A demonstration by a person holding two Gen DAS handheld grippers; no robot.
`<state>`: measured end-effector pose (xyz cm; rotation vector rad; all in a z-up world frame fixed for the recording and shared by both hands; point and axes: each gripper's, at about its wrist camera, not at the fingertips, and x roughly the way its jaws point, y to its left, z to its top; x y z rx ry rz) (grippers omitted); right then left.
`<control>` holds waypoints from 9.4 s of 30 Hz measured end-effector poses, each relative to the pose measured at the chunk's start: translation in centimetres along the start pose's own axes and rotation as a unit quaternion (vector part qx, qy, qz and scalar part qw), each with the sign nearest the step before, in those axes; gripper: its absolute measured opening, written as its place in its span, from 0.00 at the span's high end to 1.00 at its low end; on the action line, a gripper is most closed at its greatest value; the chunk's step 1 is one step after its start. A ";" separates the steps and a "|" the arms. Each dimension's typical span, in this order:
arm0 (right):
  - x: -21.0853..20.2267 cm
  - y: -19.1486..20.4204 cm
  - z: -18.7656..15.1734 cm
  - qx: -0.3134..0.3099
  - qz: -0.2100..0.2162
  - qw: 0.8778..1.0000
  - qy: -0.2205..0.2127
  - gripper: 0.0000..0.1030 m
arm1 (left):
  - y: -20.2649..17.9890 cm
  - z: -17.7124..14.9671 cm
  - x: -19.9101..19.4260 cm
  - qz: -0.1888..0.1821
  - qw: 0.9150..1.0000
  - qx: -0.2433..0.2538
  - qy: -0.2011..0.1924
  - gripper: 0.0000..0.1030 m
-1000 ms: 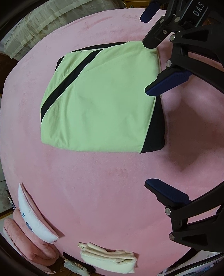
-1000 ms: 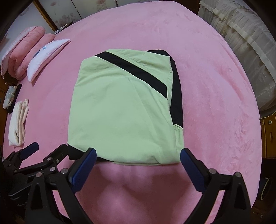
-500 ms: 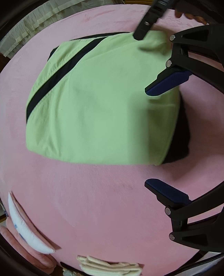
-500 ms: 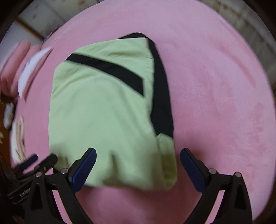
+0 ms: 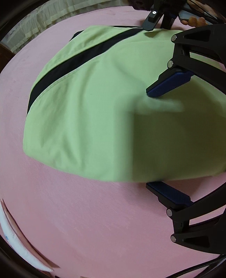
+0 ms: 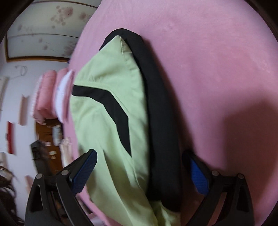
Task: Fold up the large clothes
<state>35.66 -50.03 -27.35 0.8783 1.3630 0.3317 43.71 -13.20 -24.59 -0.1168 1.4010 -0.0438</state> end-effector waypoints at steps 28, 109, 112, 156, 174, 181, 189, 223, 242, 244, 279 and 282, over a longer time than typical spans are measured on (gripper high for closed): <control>0.8 13.6 -4.5 -0.148 -0.095 0.983 -0.051 0.91 | 5.9 -3.1 -1.6 -0.161 0.980 -0.114 0.018 0.80; 41.2 42.0 -32.0 -0.321 -0.070 0.945 -0.005 0.09 | 69.9 -13.4 -14.3 0.120 0.842 -0.396 -0.346 0.07; 37.3 38.8 -33.8 -0.315 -0.083 0.945 -0.008 0.09 | 66.8 -15.7 -15.5 0.149 0.843 -0.393 -0.337 0.07; -13.6 25.6 -53.0 -0.210 -0.250 0.933 -0.154 0.07 | 12.4 -44.8 -39.6 0.065 0.975 0.051 -0.206 0.07; -11.2 26.6 -56.1 -0.234 -0.312 0.911 -0.137 0.07 | 14.7 -47.6 -38.4 0.083 0.980 0.023 -0.181 0.07; -12.2 27.0 -56.3 -0.231 -0.334 0.901 -0.154 0.07 | 13.8 -47.2 -39.0 0.074 0.979 0.035 -0.185 0.01; -14.1 27.2 -55.4 -0.207 -0.330 0.902 -0.187 0.00 | 12.7 -46.2 -39.2 0.080 0.977 0.052 -0.190 0.01; -13.6 27.9 -53.8 -0.230 -0.334 0.896 -0.179 0.00 | 11.7 -44.9 -38.8 0.049 0.979 0.068 -0.184 0.01; -14.0 27.0 -53.0 -0.225 -0.330 0.900 -0.176 0.00 | 10.8 -44.8 -38.2 0.053 0.980 0.069 -0.180 0.01; -14.0 26.9 -52.8 -0.225 -0.331 0.899 -0.176 0.00 | 10.7 -44.8 -38.2 0.054 0.980 0.070 -0.179 0.01; -13.7 25.3 -48.0 -0.209 -0.317 0.911 -0.159 0.00 | 9.7 -42.4 -37.0 0.069 0.980 0.078 -0.171 0.01; -13.9 25.6 -47.3 -0.214 -0.321 0.907 -0.169 0.00 | 9.5 -41.6 -37.1 0.068 0.978 0.076 -0.179 0.01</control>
